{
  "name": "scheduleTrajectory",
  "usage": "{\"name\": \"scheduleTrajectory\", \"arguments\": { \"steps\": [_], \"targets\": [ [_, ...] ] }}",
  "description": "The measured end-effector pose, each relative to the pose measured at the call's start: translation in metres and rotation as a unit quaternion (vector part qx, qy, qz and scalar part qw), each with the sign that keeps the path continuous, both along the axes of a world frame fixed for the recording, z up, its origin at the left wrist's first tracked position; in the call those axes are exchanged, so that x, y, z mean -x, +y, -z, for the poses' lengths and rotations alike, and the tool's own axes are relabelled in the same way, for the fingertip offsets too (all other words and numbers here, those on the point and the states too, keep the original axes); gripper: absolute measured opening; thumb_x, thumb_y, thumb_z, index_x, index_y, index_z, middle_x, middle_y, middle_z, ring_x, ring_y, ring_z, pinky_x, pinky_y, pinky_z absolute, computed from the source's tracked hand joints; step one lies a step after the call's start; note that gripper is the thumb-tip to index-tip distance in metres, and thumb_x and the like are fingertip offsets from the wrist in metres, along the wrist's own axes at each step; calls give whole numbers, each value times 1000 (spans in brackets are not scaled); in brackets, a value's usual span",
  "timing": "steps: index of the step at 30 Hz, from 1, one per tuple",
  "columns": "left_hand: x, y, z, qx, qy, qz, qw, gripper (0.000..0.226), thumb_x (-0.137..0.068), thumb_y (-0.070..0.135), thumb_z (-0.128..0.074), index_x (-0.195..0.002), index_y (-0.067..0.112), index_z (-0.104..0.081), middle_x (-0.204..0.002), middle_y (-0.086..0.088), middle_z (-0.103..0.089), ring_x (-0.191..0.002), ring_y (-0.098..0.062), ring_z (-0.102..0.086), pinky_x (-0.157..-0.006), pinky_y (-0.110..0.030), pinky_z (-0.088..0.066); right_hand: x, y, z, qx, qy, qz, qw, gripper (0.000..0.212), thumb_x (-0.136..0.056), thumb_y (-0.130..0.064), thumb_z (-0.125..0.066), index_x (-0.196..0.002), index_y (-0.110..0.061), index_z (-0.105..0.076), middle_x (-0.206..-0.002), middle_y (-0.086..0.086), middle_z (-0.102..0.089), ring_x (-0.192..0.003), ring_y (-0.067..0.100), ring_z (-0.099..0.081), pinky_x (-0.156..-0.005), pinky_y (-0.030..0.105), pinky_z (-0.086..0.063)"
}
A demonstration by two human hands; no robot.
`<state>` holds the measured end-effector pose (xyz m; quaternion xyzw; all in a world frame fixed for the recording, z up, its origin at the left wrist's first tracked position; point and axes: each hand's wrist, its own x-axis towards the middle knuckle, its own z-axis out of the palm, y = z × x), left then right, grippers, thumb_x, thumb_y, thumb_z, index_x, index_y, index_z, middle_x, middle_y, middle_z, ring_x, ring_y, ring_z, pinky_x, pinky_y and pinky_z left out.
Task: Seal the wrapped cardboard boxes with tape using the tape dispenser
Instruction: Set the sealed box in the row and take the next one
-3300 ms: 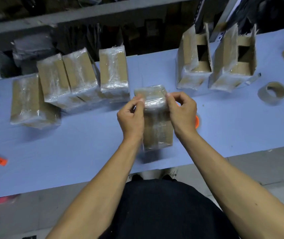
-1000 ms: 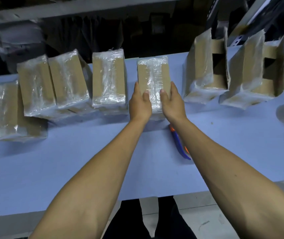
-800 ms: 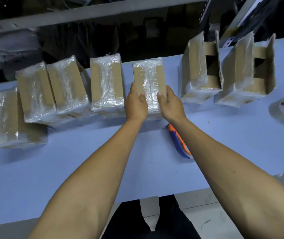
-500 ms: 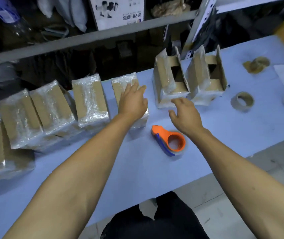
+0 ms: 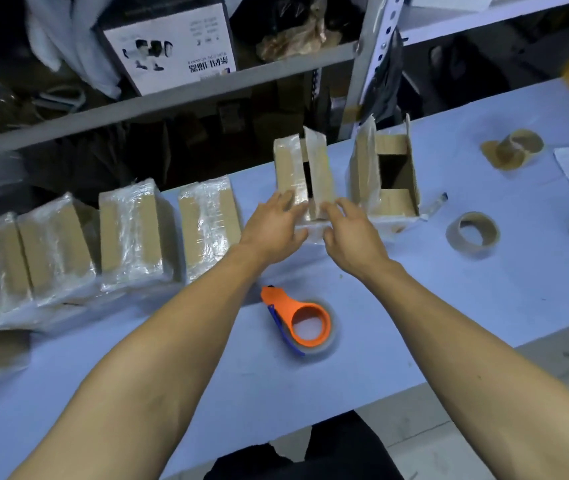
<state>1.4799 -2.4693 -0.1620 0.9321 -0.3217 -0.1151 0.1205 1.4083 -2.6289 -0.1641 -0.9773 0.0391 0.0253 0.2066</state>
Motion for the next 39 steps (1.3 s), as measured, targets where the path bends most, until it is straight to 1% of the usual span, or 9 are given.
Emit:
{"name": "scheduleTrajectory", "arguments": {
  "steps": [5,8,11,13,16,20,28,34,39],
  "targets": [
    [-8,-13,15,251,138,-230,930,14,-97,14,-63,-98,5,-74,-137,-11,-53,-122,-14,-55,-104,-27,-42,-20,-3,19,-197,-28,53,979,22,-102,-23,-47,-108,-7,-61,-107,13,-60,-105,28,-53,-86,34,-40],
    [-12,-26,27,314,167,-342,870,33,-84,10,-78,-114,10,-63,-127,-3,-52,-104,0,-56,-98,-24,-48,-44,-2,28,-257,16,167,952,26,-96,-36,-59,-102,-11,-53,-111,10,-55,-89,14,-48,-81,29,-41],
    [-10,-40,37,366,232,-457,777,53,-86,17,-75,-132,17,-51,-118,6,-58,-106,-11,-59,-101,-39,-51,-58,-5,38,-350,71,237,903,65,-82,-42,-74,-128,-12,-39,-130,9,-52,-107,21,-55,-97,38,-46],
    [-8,-47,42,403,279,-469,734,50,-91,20,-70,-136,25,-51,-122,8,-65,-111,-14,-63,-103,-42,-50,-61,-4,42,-406,121,254,869,91,-81,-48,-73,-151,-20,-20,-146,7,-46,-129,26,-50,-108,45,-41],
    [0,-55,37,436,339,-464,692,54,-94,30,-69,-139,47,-45,-124,22,-64,-114,-6,-62,-97,-38,-47,-56,-2,47,-425,98,234,869,64,-90,-43,-63,-145,-26,-35,-135,-2,-59,-121,22,-57,-103,46,-46],
    [10,-53,23,499,344,-451,655,54,-95,18,-69,-139,38,-45,-110,34,-67,-108,1,-65,-101,-36,-47,-43,-2,32,-421,42,219,879,52,-92,-39,-61,-140,-30,-44,-123,-11,-64,-112,13,-61,-98,36,-50],
    [63,-15,-44,569,329,-399,640,40,-89,-3,-70,-118,24,-67,-111,-2,-74,-95,-22,-70,-80,-39,-58,8,-1,-24,-386,-15,222,895,41,-82,-49,-71,-112,-29,-51,-106,-18,-59,-102,4,-60,-86,27,-48],
    [109,63,-84,520,432,-328,660,43,-87,-10,-68,-124,11,-67,-121,-17,-71,-96,-27,-72,-78,-43,-61,41,-3,-84,-393,-112,258,875,71,-78,-58,-72,-135,-23,-46,-121,-14,-53,-110,5,-53,-86,23,-45],
    [143,136,-95,459,437,-309,709,53,-80,-5,-77,-128,14,-67,-108,-2,-77,-88,-17,-75,-72,-37,-62,74,39,-88,-415,-18,197,888,35,-77,-47,-78,-83,-15,-65,-78,-4,-62,-76,14,-59,-65,29,-45]
  ]
}}
